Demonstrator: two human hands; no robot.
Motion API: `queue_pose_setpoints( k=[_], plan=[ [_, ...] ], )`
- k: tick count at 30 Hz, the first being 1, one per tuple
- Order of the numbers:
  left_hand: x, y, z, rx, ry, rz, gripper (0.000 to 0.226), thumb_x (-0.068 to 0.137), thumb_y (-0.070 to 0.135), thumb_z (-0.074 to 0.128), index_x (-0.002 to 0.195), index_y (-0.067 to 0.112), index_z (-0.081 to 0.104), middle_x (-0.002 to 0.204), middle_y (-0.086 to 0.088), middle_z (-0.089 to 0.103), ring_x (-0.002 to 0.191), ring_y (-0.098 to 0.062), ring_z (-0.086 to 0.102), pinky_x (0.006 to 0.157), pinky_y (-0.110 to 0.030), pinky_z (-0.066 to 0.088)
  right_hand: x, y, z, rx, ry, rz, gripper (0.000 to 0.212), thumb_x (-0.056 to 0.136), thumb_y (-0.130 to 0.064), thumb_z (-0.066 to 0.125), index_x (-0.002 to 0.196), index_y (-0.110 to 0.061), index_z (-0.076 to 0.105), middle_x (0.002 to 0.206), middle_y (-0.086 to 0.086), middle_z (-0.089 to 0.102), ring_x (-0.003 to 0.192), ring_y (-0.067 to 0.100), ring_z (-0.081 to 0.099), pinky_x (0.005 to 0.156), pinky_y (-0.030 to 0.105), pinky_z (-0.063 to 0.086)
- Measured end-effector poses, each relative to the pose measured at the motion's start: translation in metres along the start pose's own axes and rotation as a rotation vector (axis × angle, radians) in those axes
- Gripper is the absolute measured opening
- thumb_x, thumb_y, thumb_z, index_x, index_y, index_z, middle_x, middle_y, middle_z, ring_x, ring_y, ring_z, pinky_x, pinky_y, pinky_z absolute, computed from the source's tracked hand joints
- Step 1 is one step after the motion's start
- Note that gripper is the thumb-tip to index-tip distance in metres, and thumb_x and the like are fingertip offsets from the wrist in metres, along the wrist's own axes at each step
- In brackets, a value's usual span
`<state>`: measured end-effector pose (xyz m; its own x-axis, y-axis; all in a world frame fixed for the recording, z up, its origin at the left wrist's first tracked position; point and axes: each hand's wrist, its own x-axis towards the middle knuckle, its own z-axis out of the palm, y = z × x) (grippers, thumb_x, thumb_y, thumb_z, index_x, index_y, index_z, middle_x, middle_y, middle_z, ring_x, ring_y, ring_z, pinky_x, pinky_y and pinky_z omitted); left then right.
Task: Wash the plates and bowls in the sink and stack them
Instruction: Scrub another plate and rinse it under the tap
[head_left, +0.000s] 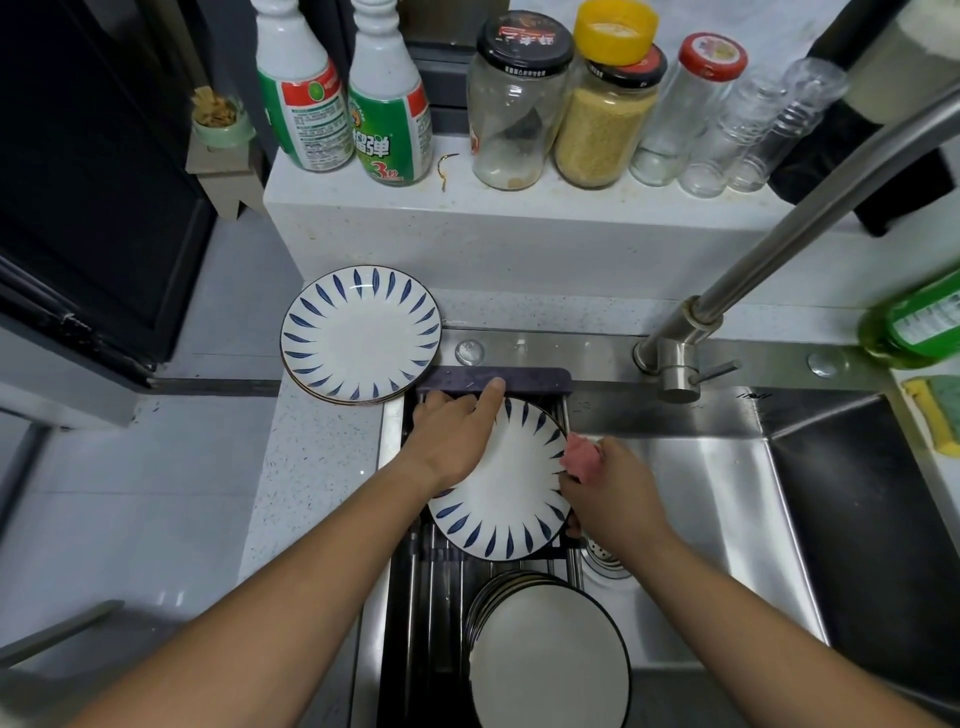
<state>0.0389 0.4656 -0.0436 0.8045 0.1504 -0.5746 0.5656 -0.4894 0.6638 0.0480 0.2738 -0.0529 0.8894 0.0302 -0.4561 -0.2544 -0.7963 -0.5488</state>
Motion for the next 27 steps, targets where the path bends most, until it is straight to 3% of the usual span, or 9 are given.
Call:
queue_pose_setpoints(
  k=[9, 11, 12, 14, 17, 22, 23, 25, 27],
  plan=[
    [0.002, 0.000, -0.003, 0.024, 0.041, 0.020, 0.071, 0.102, 0.067, 0.020, 0.119, 0.018, 0.069, 0.147, -0.021, 0.040, 0.144, -0.032, 0.023, 0.121, -0.045, 0.021, 0.000, 0.000, 0.000, 0.057, 0.007, -0.025, 0.013, 0.082, -0.013, 0.065, 0.086, -0.019, 0.054, 0.081, 0.002, 0.066, 0.068, 0.026, 0.069, 0.066, 0.045, 0.061],
    [0.001, -0.001, -0.003, 0.012, 0.044, 0.023, 0.069, 0.103, 0.066, 0.021, 0.118, 0.019, 0.069, 0.146, -0.019, 0.040, 0.144, -0.031, 0.024, 0.121, -0.044, 0.022, 0.000, 0.001, -0.001, 0.072, -0.001, -0.030, 0.015, 0.084, -0.012, 0.066, 0.088, -0.020, 0.054, 0.081, 0.002, 0.066, 0.067, 0.023, 0.068, 0.063, 0.037, 0.061],
    [0.001, -0.001, -0.004, 0.001, 0.047, 0.026, 0.068, 0.103, 0.066, 0.022, 0.115, 0.020, 0.070, 0.145, -0.018, 0.041, 0.144, -0.031, 0.024, 0.121, -0.044, 0.022, 0.000, 0.001, -0.002, 0.075, -0.001, -0.041, 0.015, 0.085, -0.012, 0.066, 0.088, -0.020, 0.053, 0.080, 0.001, 0.065, 0.065, 0.019, 0.067, 0.058, 0.026, 0.059],
    [0.001, -0.002, -0.004, -0.019, 0.055, 0.027, 0.067, 0.102, 0.066, 0.023, 0.108, 0.020, 0.071, 0.143, -0.017, 0.042, 0.142, -0.031, 0.027, 0.121, -0.044, 0.023, -0.003, 0.001, -0.005, 0.098, 0.002, -0.053, 0.018, 0.086, -0.012, 0.066, 0.085, -0.022, 0.052, 0.079, 0.000, 0.063, 0.062, 0.013, 0.062, 0.044, 0.011, 0.045],
    [-0.002, -0.002, -0.004, -0.053, 0.050, 0.025, 0.066, 0.102, 0.066, 0.024, 0.101, 0.018, 0.070, 0.139, -0.015, 0.042, 0.142, -0.030, 0.027, 0.120, -0.043, 0.024, -0.007, 0.002, -0.006, 0.171, 0.012, -0.053, 0.020, 0.086, -0.013, 0.067, 0.082, -0.027, 0.053, 0.080, 0.001, 0.066, 0.062, 0.019, 0.066, 0.046, 0.021, 0.051],
    [-0.007, 0.002, -0.005, -0.107, 0.076, 0.020, 0.062, 0.102, 0.067, 0.026, 0.088, 0.023, 0.068, 0.129, -0.009, 0.042, 0.140, -0.027, 0.028, 0.117, -0.040, 0.025, -0.009, 0.001, -0.012, 0.215, 0.015, -0.063, 0.023, 0.087, -0.009, 0.068, 0.080, -0.027, 0.055, 0.078, -0.002, 0.064, 0.063, 0.007, 0.059, 0.044, 0.004, 0.037],
    [-0.007, 0.003, -0.005, -0.128, 0.085, 0.019, 0.062, 0.101, 0.069, 0.027, 0.083, 0.028, 0.069, 0.128, -0.011, 0.045, 0.140, -0.029, 0.031, 0.118, -0.042, 0.027, -0.008, 0.001, -0.014, 0.223, 0.008, -0.061, 0.020, 0.086, -0.010, 0.069, 0.081, -0.026, 0.057, 0.078, -0.002, 0.066, 0.064, 0.009, 0.062, 0.046, 0.005, 0.040],
    [-0.007, 0.005, -0.007, -0.187, 0.099, 0.034, 0.063, 0.097, 0.074, 0.030, 0.058, 0.039, 0.064, 0.131, -0.029, 0.053, 0.138, -0.045, 0.040, 0.117, -0.054, 0.035, -0.007, 0.002, -0.018, 0.272, -0.012, -0.045, 0.014, 0.085, -0.011, 0.070, 0.086, -0.022, 0.061, 0.079, 0.002, 0.069, 0.058, 0.017, 0.067, 0.050, 0.020, 0.052],
    [-0.009, 0.007, -0.008, -0.223, 0.087, 0.043, 0.065, 0.098, 0.072, 0.031, 0.047, 0.044, 0.061, 0.130, -0.038, 0.054, 0.137, -0.054, 0.040, 0.113, -0.060, 0.037, -0.008, 0.002, -0.024, 0.327, -0.026, -0.036, 0.011, 0.085, -0.008, 0.070, 0.087, -0.016, 0.063, 0.076, 0.008, 0.069, 0.048, 0.016, 0.066, 0.046, 0.028, 0.053]
  ],
)
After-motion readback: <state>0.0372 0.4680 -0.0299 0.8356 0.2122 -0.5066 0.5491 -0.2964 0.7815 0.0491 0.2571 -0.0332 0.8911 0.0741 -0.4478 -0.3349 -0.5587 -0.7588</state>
